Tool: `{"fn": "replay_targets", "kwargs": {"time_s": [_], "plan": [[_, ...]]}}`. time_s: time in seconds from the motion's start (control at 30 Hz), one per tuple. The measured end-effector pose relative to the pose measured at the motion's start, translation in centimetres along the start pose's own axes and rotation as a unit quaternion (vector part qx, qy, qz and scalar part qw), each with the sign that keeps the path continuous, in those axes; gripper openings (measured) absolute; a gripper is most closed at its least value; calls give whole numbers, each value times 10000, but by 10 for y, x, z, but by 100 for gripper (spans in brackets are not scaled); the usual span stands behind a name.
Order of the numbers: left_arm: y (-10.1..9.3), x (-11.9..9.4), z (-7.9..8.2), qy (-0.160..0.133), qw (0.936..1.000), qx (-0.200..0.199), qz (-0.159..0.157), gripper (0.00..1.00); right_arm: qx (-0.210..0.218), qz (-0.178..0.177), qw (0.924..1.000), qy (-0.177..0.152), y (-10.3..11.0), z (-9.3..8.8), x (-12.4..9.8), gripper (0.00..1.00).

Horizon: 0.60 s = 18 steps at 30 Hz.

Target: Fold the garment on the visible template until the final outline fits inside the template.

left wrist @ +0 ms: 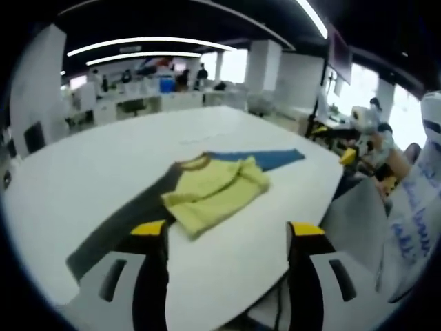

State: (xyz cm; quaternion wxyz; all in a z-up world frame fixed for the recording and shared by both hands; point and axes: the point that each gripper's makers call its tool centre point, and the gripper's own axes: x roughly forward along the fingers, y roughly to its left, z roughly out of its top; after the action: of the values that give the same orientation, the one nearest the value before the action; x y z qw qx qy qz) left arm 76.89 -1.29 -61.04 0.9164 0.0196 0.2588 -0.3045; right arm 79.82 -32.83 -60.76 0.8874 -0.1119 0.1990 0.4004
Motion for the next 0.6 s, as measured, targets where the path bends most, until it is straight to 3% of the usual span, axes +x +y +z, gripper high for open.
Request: {"fn": "replay_targets", "kwargs": {"time_s": [0.1,0.6], "plan": [[5,8,2,-39,10000,-4,-69,56,-25,1,10000,12,1,0,0,100],[22,34,1,134,9997,-68,-170,46,-2,-181,9998,-105,-13,7,1,100]]}}
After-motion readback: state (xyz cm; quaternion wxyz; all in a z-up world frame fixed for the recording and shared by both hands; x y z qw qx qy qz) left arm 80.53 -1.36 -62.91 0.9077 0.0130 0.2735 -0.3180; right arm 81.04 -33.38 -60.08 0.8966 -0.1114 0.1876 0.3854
